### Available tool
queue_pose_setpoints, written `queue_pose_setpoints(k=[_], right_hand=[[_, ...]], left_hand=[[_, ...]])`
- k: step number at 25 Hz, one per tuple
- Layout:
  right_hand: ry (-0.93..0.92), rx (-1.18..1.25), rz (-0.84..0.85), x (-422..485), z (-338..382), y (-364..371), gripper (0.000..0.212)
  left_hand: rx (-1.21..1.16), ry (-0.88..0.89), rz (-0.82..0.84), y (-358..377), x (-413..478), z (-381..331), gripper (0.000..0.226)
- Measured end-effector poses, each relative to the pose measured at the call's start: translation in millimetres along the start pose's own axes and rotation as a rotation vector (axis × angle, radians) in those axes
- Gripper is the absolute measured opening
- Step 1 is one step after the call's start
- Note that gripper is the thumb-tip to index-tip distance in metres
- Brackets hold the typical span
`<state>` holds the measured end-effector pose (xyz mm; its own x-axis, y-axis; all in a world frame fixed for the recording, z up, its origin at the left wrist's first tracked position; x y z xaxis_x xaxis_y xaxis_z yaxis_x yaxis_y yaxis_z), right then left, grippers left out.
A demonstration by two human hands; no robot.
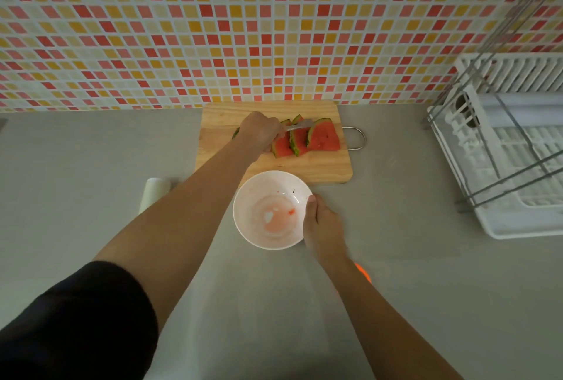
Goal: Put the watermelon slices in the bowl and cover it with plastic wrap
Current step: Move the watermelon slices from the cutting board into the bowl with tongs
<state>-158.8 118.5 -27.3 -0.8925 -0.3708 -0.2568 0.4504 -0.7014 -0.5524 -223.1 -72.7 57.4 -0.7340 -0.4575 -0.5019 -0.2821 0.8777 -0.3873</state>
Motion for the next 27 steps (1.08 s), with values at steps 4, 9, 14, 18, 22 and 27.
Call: queue_pose_setpoints(k=[4, 9, 14, 18, 22, 27], right_hand=[[-0.004, 0.023, 0.001, -1, 2, 0, 0.034], [-0.019, 0.015, 0.023, -1, 3, -1, 0.035], [0.009, 0.009, 0.018, -1, 1, 0, 0.036], [0.011, 0.006, 0.017, 0, 1, 1, 0.037], [0.013, 0.004, 0.019, 1, 0, 1, 0.037], [0.02, 0.014, 0.019, 2, 0, 1, 0.037]], left_hand=[[0.14, 0.042, -0.034, -13, -6, 0, 0.008], [0.242, 0.035, 0.014, -1, -7, 3, 0.022], [0.412, 0.081, 0.046, 9, 3, -10, 0.023], [0.403, 0.095, -0.014, 12, 7, -15, 0.026], [0.313, 0.084, -0.028, 14, 5, -16, 0.02], [0.221, 0.065, -0.017, 11, -2, -20, 0.022]])
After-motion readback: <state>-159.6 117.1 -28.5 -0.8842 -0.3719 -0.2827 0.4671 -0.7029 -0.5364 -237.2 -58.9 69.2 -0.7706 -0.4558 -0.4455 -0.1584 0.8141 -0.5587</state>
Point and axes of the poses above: each hand's wrist, its own x-axis towards the middle knuckle, its own y-axis out of the palm, z = x × y, the point moved 2 cm from there along x, towards the middle knuckle, and after that the axes turned 8 degrees about z, right-handed, at the moved point
